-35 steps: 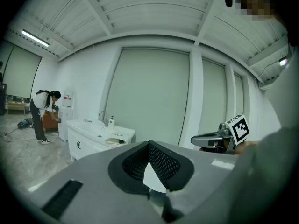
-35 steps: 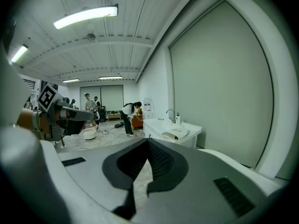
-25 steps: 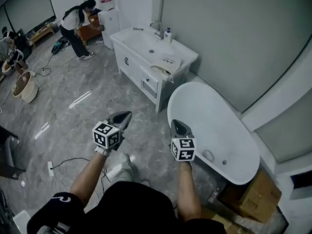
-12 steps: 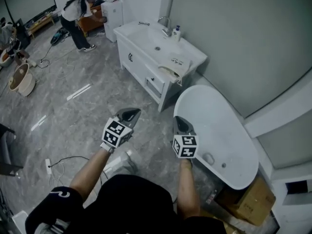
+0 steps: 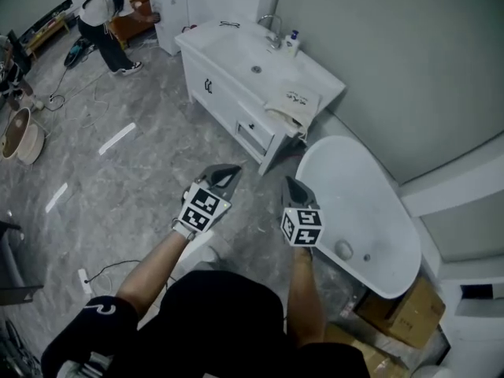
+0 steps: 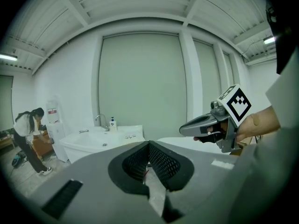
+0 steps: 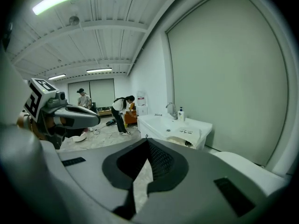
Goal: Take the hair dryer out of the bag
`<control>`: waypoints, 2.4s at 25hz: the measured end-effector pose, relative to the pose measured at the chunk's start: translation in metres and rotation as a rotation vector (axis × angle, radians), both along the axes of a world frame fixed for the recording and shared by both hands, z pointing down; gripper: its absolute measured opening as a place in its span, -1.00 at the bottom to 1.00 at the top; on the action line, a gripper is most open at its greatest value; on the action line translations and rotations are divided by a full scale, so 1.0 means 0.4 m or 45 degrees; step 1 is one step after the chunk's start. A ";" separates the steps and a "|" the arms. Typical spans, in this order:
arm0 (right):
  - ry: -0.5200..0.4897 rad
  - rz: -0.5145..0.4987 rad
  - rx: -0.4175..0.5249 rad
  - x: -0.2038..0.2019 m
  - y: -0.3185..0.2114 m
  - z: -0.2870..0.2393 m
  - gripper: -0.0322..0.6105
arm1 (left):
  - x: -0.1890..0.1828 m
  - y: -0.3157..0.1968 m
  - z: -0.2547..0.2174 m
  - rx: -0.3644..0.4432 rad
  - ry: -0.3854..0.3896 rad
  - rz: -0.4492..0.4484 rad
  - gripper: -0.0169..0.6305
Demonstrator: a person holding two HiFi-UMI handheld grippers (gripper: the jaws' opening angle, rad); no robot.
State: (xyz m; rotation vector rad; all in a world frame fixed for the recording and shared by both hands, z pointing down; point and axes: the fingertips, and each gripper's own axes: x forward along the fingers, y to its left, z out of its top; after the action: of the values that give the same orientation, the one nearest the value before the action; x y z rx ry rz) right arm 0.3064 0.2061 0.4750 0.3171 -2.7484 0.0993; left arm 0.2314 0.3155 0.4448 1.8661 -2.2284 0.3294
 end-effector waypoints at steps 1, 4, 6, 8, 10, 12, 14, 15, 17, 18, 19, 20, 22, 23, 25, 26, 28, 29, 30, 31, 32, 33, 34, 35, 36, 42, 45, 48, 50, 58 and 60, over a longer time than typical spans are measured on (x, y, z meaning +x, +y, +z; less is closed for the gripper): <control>0.010 0.012 -0.004 -0.023 -0.006 0.009 -0.91 | -0.022 -0.010 0.004 0.002 0.003 0.008 -0.95; 0.025 0.046 -0.022 -0.086 -0.024 0.033 -0.91 | -0.078 -0.041 0.023 0.000 0.019 0.042 -0.95; 0.037 0.058 -0.030 -0.130 -0.043 0.044 -0.91 | -0.119 -0.066 0.036 -0.002 0.042 0.058 -0.95; 0.048 0.064 -0.037 -0.170 -0.069 0.056 -0.91 | -0.161 -0.095 0.052 -0.008 0.065 0.066 -0.95; 0.047 0.073 -0.043 -0.212 -0.110 0.065 -0.91 | -0.204 -0.135 0.072 -0.019 0.081 0.076 -0.95; 0.042 0.076 -0.047 -0.255 -0.159 0.077 -0.91 | -0.248 -0.182 0.094 -0.032 0.097 0.079 -0.95; 0.037 0.067 -0.045 -0.304 -0.217 0.090 -0.91 | -0.297 -0.239 0.115 -0.045 0.106 0.073 -0.95; 0.033 0.062 -0.044 -0.330 -0.253 0.097 -0.91 | -0.322 -0.273 0.124 -0.051 0.105 0.070 -0.95; 0.026 0.058 -0.051 -0.381 -0.335 0.109 -0.91 | -0.373 -0.351 0.137 -0.064 0.105 0.066 -0.95; 0.024 0.057 -0.058 -0.406 -0.377 0.114 -0.91 | -0.397 -0.393 0.141 -0.069 0.111 0.065 -0.95; 0.023 0.055 -0.066 -0.429 -0.418 0.115 -0.91 | -0.418 -0.434 0.143 -0.075 0.120 0.063 -0.95; 0.025 0.051 -0.073 -0.450 -0.458 0.114 -0.91 | -0.438 -0.473 0.143 -0.081 0.130 0.059 -0.95; 0.029 0.041 -0.082 -0.488 -0.534 0.106 -0.91 | -0.475 -0.549 0.135 -0.091 0.142 0.050 -0.95; 0.031 0.037 -0.087 -0.505 -0.571 0.102 -0.91 | -0.492 -0.585 0.130 -0.095 0.144 0.045 -0.95; 0.026 0.032 -0.104 -0.538 -0.646 0.096 -0.91 | -0.528 -0.654 0.122 -0.100 0.147 0.030 -0.95; 0.019 0.029 -0.116 -0.556 -0.681 0.093 -0.91 | -0.547 -0.686 0.119 -0.102 0.146 0.021 -0.95; -0.002 0.019 -0.145 -0.589 -0.740 0.088 -0.91 | -0.578 -0.745 0.115 -0.106 0.144 0.007 -0.95; -0.011 0.011 -0.157 -0.602 -0.765 0.087 -0.91 | -0.589 -0.770 0.114 -0.110 0.143 0.002 -0.95; -0.018 0.003 -0.166 -0.614 -0.787 0.087 -0.91 | -0.597 -0.792 0.115 -0.113 0.142 -0.002 -0.95; -0.022 -0.004 -0.172 -0.626 -0.807 0.086 -0.91 | -0.605 -0.810 0.115 -0.117 0.144 -0.006 -0.95; -0.027 -0.009 -0.176 -0.638 -0.825 0.086 -0.91 | -0.613 -0.826 0.115 -0.120 0.147 -0.009 -0.95; -0.033 -0.012 -0.181 -0.651 -0.842 0.084 -0.91 | -0.621 -0.840 0.114 -0.122 0.150 -0.010 -0.95; -0.041 -0.014 -0.186 -0.663 -0.857 0.081 -0.91 | -0.630 -0.853 0.114 -0.125 0.151 -0.009 -0.95; -0.048 -0.017 -0.189 -0.673 -0.870 0.078 -0.91 | -0.638 -0.866 0.112 -0.126 0.151 -0.009 -0.95; -0.053 -0.018 -0.190 -0.681 -0.881 0.075 -0.91 | -0.645 -0.878 0.111 -0.127 0.149 -0.008 -0.95; -0.059 0.016 -0.200 -0.695 -0.934 0.071 -0.91 | -0.678 -0.946 0.105 -0.126 0.163 0.038 -0.95; -0.060 0.067 -0.202 -0.687 -0.964 0.076 -0.91 | -0.690 -0.984 0.113 -0.123 0.188 0.086 -0.95; -0.048 0.133 -0.182 -0.681 -0.995 0.090 -0.91 | -0.702 -1.032 0.124 -0.118 0.196 0.158 -0.95; -0.038 0.187 -0.172 -0.682 -1.016 0.097 -0.91 | -0.712 -1.067 0.128 -0.111 0.205 0.221 -0.95; -0.031 0.493 -0.188 -0.752 -1.087 0.113 -0.91 | -0.817 -1.202 0.161 -0.148 0.234 0.552 -0.95; -0.030 0.571 -0.190 -0.779 -1.096 0.116 -0.91 | -0.849 -1.223 0.166 -0.156 0.240 0.634 -0.95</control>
State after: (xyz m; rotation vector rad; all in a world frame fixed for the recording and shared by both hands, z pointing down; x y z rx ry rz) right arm -0.0052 -0.2321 0.5212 0.8870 -2.6226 0.4235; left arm -0.1083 -0.1739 0.5110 2.2570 -1.5678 0.3412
